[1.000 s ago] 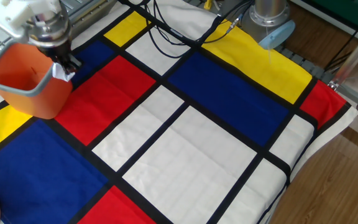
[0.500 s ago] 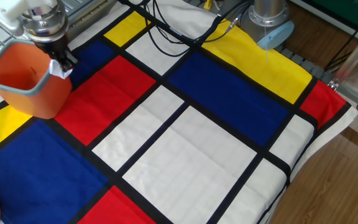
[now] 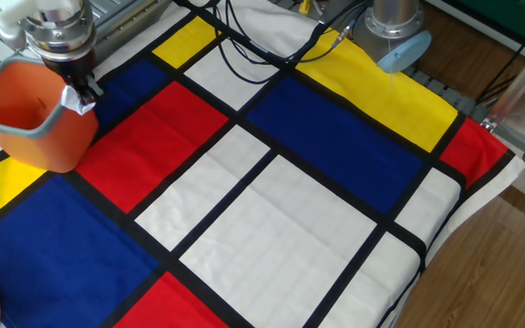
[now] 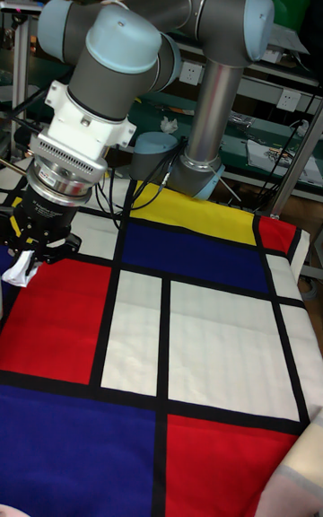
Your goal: Put the garbage in the trash can
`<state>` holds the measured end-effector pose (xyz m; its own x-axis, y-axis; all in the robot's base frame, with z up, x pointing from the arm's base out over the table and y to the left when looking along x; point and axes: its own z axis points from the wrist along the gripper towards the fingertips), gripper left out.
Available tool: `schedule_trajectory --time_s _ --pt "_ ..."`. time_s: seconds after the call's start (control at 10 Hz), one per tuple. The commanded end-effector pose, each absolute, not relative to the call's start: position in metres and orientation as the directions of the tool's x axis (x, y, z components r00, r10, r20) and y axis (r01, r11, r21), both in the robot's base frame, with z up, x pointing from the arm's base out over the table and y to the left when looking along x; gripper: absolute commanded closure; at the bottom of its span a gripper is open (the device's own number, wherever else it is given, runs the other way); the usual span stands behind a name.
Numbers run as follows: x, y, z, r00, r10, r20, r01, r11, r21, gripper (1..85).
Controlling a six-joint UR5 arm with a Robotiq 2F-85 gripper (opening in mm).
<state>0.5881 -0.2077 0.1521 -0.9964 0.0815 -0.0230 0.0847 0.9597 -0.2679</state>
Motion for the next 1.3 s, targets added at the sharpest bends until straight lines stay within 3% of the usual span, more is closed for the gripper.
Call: schedule_trajectory --time_s 0.0,0.3,0.6,1.2 --pt "0.579 -0.214 0.155 -0.994 0.105 0.004 0.099 0.952 -0.291 84.7" --pt "0.575 -0.221 0.157 -0.995 0.093 0.022 0.081 0.944 -0.32 84.7" --pt "0.578 -0.214 0.155 -0.993 0.117 0.002 0.111 0.95 -0.293 84.7" --pt "0.572 -0.197 0.15 -0.998 0.024 0.056 0.01 0.975 -0.223 84.7"
